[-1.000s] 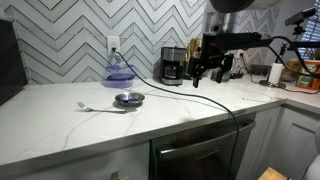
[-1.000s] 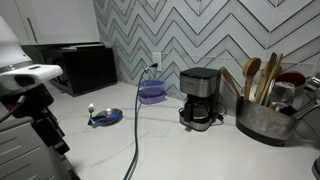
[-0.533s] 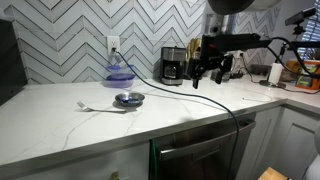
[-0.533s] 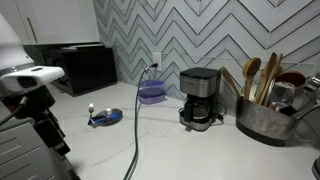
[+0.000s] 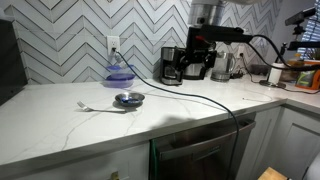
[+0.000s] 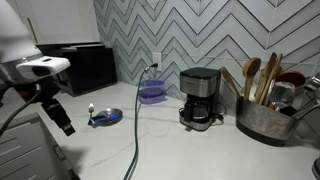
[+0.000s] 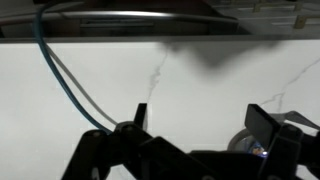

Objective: Pick up the metal plate and pour the sachet in front of the coffee maker and then put the plate next to the sachet

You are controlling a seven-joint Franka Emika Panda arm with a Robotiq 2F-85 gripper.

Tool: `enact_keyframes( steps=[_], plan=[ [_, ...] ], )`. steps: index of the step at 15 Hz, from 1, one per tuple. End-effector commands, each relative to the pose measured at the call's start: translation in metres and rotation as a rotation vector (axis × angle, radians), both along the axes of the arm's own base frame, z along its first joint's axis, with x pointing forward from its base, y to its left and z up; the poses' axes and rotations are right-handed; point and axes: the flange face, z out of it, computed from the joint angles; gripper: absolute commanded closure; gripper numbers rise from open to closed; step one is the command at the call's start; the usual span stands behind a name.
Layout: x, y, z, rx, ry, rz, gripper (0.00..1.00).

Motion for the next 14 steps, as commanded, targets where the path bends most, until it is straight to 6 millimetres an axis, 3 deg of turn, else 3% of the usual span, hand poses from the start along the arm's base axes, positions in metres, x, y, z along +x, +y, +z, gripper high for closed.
enact_keyframes(
  steps=[1, 6, 14],
  plan=[
    [0.048, 0.021, -0.017, 0.101, 0.021, 0.053, 0.0],
    [0.11, 0.024, -0.028, 0.219, -0.059, 0.111, 0.0],
    [0.191, 0.018, -0.056, 0.349, -0.083, 0.272, 0.0]
  ],
)
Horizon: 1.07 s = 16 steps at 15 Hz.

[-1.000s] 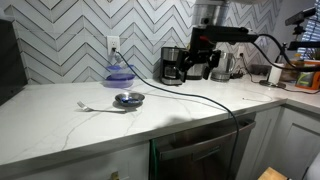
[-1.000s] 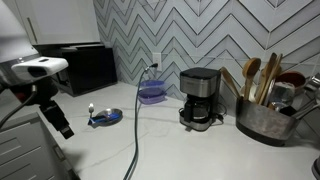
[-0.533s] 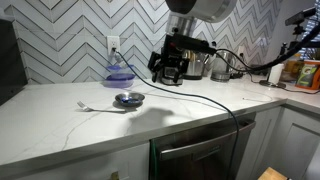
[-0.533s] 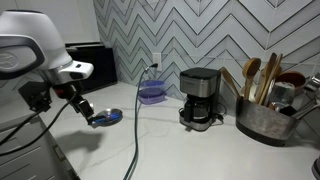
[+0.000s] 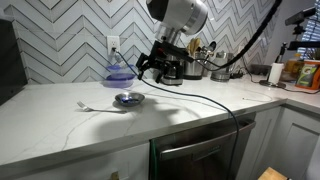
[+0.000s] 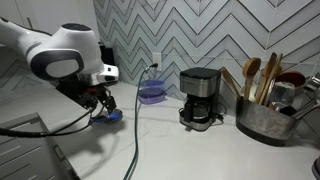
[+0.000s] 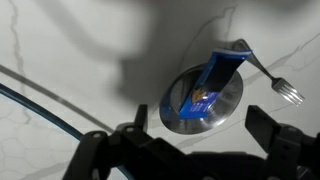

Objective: Pick up the metal plate and pour the sachet in front of the coffee maker and then put the plate next to the sachet

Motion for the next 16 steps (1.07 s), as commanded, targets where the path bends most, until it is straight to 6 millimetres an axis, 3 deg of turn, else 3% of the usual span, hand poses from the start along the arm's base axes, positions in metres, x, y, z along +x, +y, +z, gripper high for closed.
enact_keyframes(
  steps=[1, 7, 8, 16],
  plan=[
    [0.039, -0.001, -0.02, 0.065, -0.005, 0.049, 0.0],
    [0.073, -0.011, -0.054, 0.081, 0.028, 0.014, 0.0],
    [0.061, -0.005, -0.043, 0.076, 0.021, 0.033, 0.0],
    [0.073, -0.009, -0.057, 0.084, 0.049, 0.038, 0.0]
  ],
)
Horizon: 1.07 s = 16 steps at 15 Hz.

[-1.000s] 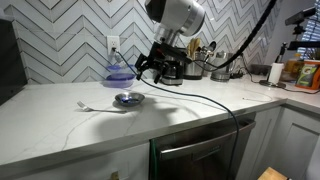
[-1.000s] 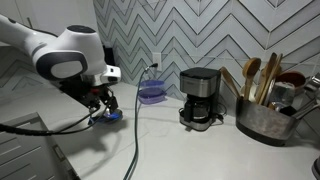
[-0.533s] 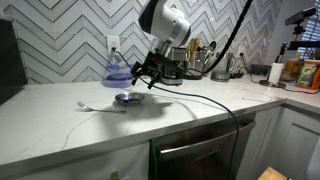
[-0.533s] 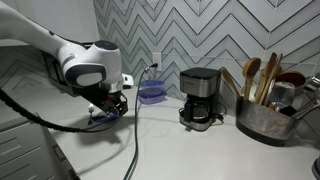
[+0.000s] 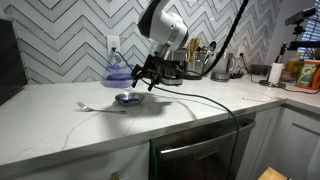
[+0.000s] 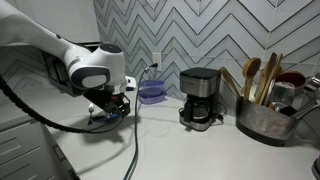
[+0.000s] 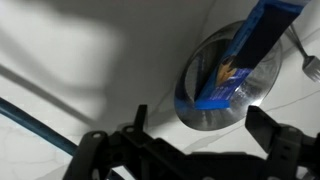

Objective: Pick up the metal plate and pour the sachet in front of the coffee maker and then put the plate next to the sachet

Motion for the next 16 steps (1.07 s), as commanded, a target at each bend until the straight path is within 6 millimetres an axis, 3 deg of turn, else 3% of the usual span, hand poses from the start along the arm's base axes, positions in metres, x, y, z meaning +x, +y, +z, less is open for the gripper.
enact_keyframes(
  steps=[1, 10, 16],
  plan=[
    [0.003, -0.001, -0.006, 0.022, 0.018, 0.026, 0.0],
    [0.012, -0.014, -0.023, 0.088, 0.052, 0.078, 0.02],
    [0.018, -0.014, -0.033, 0.095, 0.064, 0.088, 0.52]
  ],
)
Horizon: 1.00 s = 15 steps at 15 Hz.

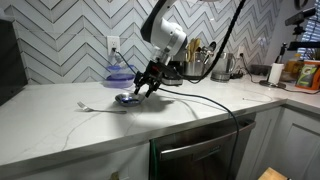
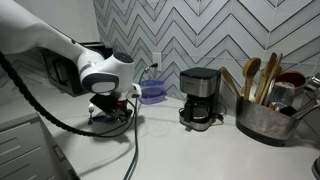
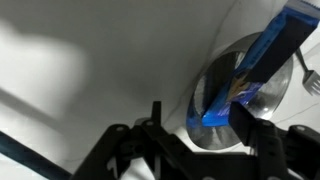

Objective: Pick up the metal plate and pour the sachet in front of the coffee maker and then put the plate next to the sachet

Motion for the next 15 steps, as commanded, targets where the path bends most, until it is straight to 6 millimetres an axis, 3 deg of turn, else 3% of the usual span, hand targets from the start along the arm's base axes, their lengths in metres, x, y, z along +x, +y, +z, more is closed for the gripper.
enact_keyframes(
  steps=[1, 4, 7, 15],
  plan=[
    [0.007, -0.001, -0.005, 0.033, 0.007, 0.017, 0.59],
    [0.01, 0.0, -0.008, 0.038, 0.018, 0.019, 0.83],
    [0.012, 0.0, -0.016, 0.051, 0.044, 0.022, 0.92],
    [0.016, -0.006, -0.022, 0.096, 0.097, 0.032, 0.86]
  ],
)
